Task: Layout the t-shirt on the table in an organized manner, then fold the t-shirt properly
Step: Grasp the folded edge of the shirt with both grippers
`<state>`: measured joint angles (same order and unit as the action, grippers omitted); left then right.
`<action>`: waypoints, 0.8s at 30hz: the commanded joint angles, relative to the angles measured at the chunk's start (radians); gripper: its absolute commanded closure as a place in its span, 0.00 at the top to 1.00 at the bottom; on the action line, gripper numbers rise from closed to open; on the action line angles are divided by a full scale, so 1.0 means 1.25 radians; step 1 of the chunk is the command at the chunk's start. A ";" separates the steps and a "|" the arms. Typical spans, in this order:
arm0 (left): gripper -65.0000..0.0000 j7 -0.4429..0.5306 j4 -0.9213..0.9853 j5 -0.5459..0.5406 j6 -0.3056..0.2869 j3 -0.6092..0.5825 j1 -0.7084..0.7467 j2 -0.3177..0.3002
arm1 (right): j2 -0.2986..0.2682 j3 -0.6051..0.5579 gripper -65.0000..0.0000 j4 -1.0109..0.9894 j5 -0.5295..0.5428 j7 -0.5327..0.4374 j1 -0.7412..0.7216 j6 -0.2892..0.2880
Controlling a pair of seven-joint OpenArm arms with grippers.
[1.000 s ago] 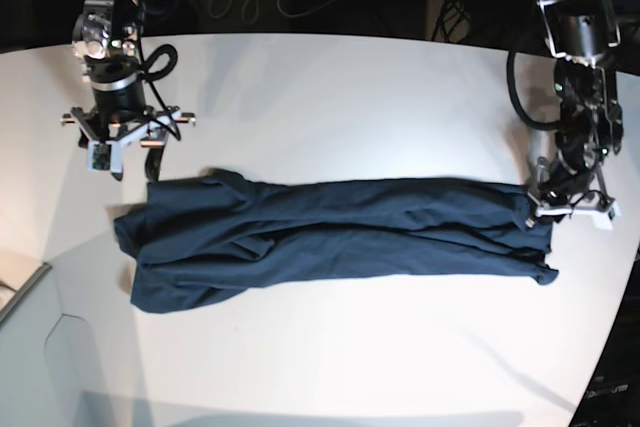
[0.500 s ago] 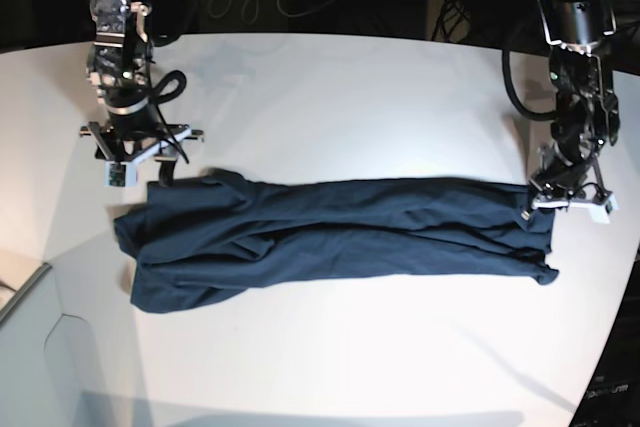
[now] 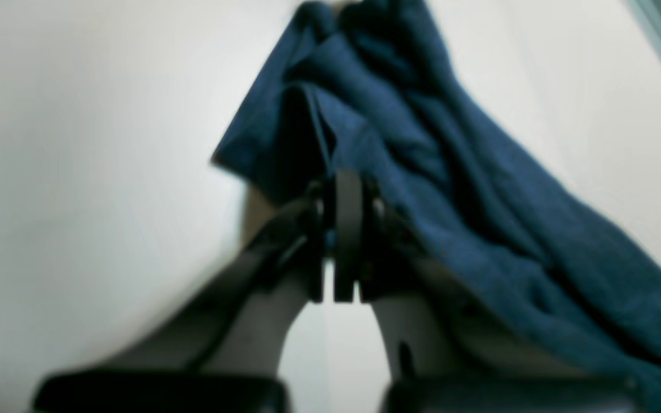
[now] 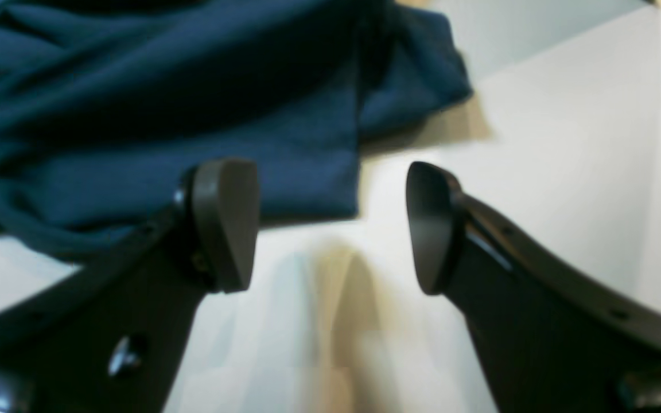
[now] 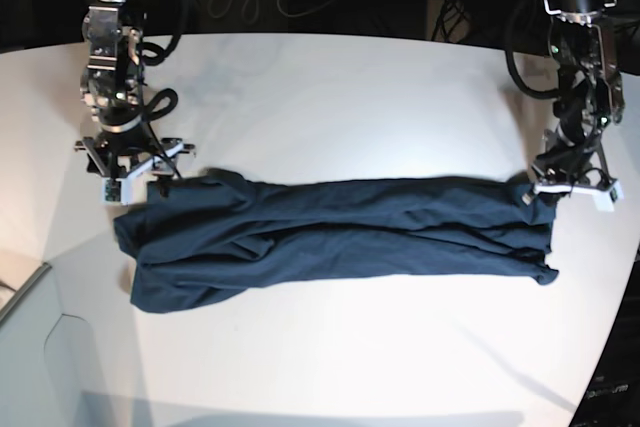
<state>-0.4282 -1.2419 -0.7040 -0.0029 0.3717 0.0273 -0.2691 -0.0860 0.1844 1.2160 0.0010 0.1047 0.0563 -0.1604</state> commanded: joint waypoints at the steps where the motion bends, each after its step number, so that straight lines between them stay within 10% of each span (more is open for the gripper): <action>1: 0.00 0.015 -0.015 -0.006 -0.006 0.004 -0.013 -0.012 | -0.005 0.000 0.63 -0.006 0.005 -0.018 -0.022 -0.002; 18: 0.00 0.017 -0.014 -0.006 -0.006 0.004 -0.003 -0.014 | -0.037 -0.073 0.62 -0.122 0.005 -0.024 -0.085 -0.004; 21: 0.00 0.017 -0.014 -0.006 -0.006 0.004 -0.003 -0.014 | -0.037 -0.075 0.52 -0.136 0.005 -0.024 -0.084 -0.006; 24: 0.00 0.017 -0.012 -0.006 -0.006 0.004 -0.003 -0.014 | -0.037 -0.072 0.33 -0.136 0.005 -0.021 -0.081 -0.103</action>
<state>-0.4255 -1.2419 -0.7044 -0.0032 0.3714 0.0357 -0.2710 -0.1257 0.0937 1.0363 0.0051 0.0673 -0.0360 -0.2707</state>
